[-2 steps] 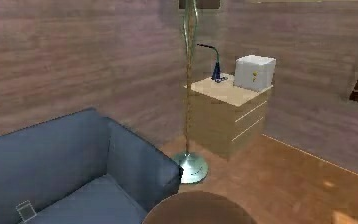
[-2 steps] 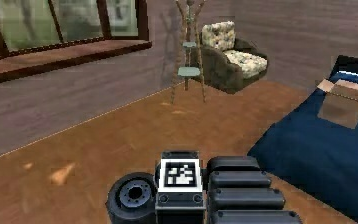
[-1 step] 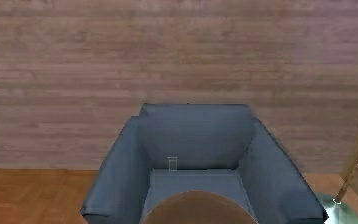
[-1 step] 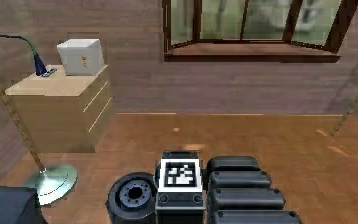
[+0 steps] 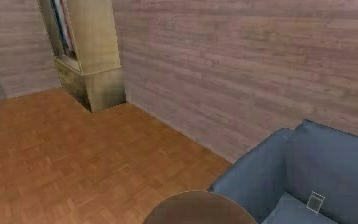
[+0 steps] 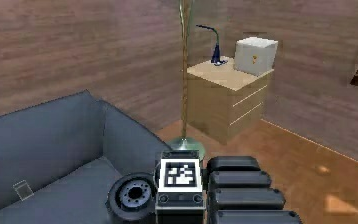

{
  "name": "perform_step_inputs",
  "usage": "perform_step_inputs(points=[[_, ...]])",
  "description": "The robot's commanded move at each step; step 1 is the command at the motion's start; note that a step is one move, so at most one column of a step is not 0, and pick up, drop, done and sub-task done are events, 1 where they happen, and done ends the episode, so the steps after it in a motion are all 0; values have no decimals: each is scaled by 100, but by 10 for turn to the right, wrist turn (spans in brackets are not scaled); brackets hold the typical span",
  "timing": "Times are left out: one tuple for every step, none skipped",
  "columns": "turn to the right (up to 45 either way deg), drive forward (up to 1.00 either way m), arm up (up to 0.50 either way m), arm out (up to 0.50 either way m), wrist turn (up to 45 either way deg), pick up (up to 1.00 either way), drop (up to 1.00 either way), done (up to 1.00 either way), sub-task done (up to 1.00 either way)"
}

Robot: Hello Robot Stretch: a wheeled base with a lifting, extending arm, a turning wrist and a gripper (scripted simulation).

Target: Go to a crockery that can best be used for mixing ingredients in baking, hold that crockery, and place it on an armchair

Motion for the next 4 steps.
perform_step_inputs(points=[[-60,0,0,0,0,0,0,0,0],[0,65,0,0,0,0,0,0,0],[-390,0,0,0,0,0,0,0,0],[0,5,0,0,0,0,0,0,0]])
